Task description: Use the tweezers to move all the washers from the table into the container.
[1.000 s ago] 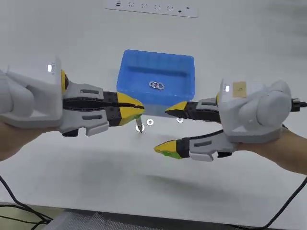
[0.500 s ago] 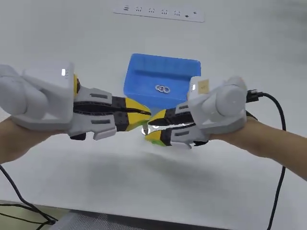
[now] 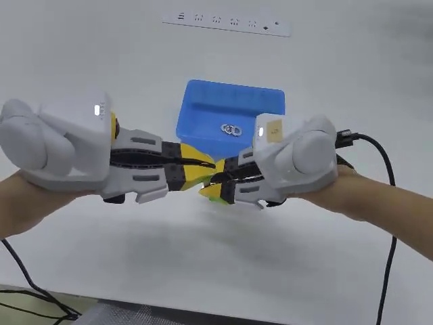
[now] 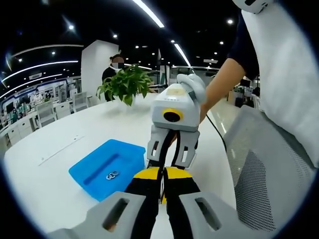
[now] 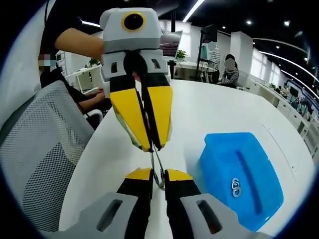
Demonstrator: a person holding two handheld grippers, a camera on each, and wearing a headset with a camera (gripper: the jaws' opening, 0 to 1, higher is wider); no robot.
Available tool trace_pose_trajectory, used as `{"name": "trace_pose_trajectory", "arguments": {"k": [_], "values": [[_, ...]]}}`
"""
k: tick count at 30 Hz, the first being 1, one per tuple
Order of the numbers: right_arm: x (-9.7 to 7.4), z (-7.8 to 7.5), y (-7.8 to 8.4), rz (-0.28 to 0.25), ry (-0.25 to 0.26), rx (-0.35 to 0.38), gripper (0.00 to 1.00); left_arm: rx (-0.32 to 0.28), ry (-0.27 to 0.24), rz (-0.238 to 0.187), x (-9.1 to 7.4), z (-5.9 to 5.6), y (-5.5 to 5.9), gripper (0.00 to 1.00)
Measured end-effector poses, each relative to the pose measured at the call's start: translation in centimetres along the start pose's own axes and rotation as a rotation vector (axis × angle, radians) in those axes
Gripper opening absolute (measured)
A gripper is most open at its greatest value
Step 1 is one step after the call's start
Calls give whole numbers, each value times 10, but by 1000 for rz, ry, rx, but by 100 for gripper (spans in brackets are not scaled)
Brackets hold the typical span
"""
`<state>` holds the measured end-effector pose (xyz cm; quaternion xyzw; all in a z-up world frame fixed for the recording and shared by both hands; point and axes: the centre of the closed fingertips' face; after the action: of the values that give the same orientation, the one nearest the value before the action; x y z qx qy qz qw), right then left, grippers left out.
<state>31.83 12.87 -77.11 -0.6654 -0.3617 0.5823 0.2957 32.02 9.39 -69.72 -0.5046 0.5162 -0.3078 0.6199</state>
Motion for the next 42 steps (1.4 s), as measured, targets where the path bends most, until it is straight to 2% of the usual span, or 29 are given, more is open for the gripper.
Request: {"name": "trace_pose_trajectory", "arguments": {"k": [2, 3, 5, 10, 11, 13, 18, 22, 23, 24, 25, 29, 35, 38, 42], "values": [[0, 0, -1, 1, 1, -4, 10, 0, -14, 3, -1, 0, 1, 6], [1, 0, -1, 1, -1, -2, 9, 28, -35, 12, -3, 2, 1, 5], [1, 0, -2, -2, -1, -7, 9, 35, -41, 15, -4, 0, 0, 6], [-1, 1, -9, -20, 3, -1, 9, 7, -73, -21, -10, 2, -6, 7], [-1, 1, -10, -21, 4, -3, 9, -11, -80, -36, -11, 3, -9, 9], [-2, 1, -10, -19, 8, -4, 9, -8, -87, -58, -13, 2, -14, 14], [-8, -2, -15, -29, 25, 14, 9, -18, -99, -76, -17, 0, -22, 23], [-15, -3, -19, -38, 39, 19, 9, -35, -130, -92, -21, -1, -27, 35], [-17, -3, -20, -41, 40, 22, 9, -60, -143, -103, -22, 0, -27, 43], [-21, -3, -22, -46, 46, 23, 9, -52, -159, -102, -24, -1, -28, 54], [-23, -3, -23, -48, 50, 23, 9, -55, -168, -100, -25, -1, -28, 59], [-32, -5, -28, -60, 62, 29, 9, -80, -184, -96, -29, -5, -25, 66], [-46, -7, -36, -76, 80, 30, 9, -114, -223, -90, -34, -10, -19, 88], [-52, -9, -39, -82, 91, 24, 9, -152, -239, -180, -37, -12, -31, 99], [-61, -11, -47, -99, 93, 23, 9, -152, -243, -164, -40, -14, -29, 100]]}}
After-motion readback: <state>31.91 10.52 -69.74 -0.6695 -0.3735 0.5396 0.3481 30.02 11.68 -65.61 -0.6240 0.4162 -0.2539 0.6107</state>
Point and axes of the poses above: the centre of the closed fingertips' face, and the gripper's own axes: x roughly forward along the fingers, z roughly to its left, y roughly out of its underside, and after that the axes turned 10 degrees about y, right-handed
